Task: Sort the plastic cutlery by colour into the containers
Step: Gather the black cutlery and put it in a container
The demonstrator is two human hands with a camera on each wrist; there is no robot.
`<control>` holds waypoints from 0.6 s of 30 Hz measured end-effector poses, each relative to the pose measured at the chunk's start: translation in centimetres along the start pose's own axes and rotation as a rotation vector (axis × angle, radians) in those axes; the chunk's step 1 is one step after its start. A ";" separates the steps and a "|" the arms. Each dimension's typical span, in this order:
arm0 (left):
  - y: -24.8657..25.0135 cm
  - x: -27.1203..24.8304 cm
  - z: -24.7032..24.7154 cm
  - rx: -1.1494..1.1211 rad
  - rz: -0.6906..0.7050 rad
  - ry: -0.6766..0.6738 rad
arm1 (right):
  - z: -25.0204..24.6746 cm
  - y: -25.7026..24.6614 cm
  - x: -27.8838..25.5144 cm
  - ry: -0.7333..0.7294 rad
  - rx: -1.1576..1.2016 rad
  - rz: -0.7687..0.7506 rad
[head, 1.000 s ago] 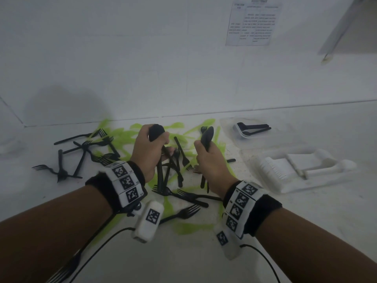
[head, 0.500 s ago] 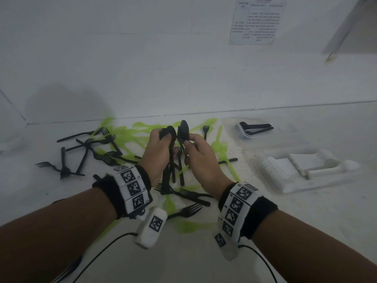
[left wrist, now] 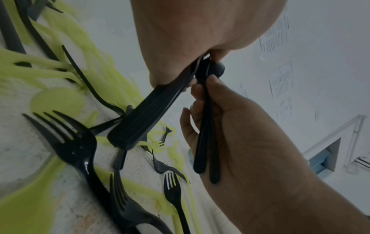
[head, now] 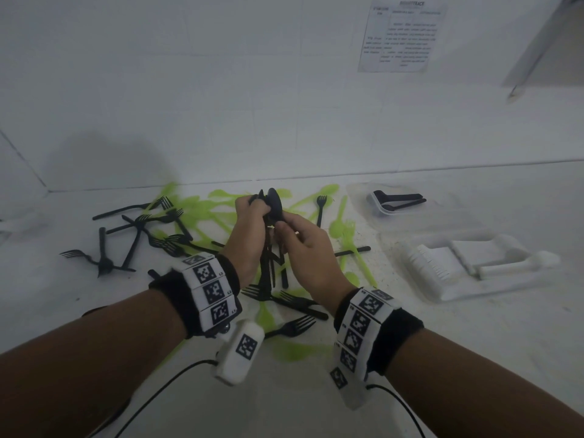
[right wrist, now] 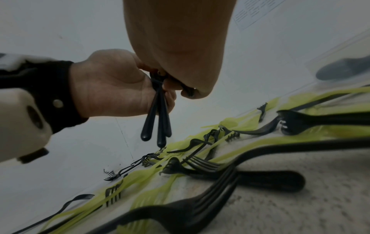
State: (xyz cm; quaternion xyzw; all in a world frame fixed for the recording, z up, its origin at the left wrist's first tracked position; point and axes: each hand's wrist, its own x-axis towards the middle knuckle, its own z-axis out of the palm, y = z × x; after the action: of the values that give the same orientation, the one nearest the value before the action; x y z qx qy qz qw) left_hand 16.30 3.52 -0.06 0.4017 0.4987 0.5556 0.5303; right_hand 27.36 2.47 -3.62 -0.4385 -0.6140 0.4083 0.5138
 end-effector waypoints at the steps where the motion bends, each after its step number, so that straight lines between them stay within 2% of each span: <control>1: 0.0 0.0 0.0 -0.003 -0.005 -0.003 | 0.1 0.1 0.0 -0.006 -0.007 -0.011; 10: 0.1 0.0 -0.3 -0.072 -0.093 -0.047 | -0.3 0.8 0.6 0.014 -0.150 -0.009; 13: -0.1 -0.2 -0.6 -0.085 -0.092 -0.067 | -0.2 0.6 1.0 0.045 -0.048 0.026; 18: -0.4 0.2 -1.0 -0.006 -0.049 0.025 | 0.0 0.1 1.1 -0.016 0.060 0.069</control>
State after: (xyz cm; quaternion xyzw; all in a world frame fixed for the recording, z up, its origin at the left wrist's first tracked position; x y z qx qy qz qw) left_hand 15.40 3.58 -0.69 0.3808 0.5131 0.5492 0.5387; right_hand 27.29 3.51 -3.46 -0.4407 -0.5901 0.4473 0.5075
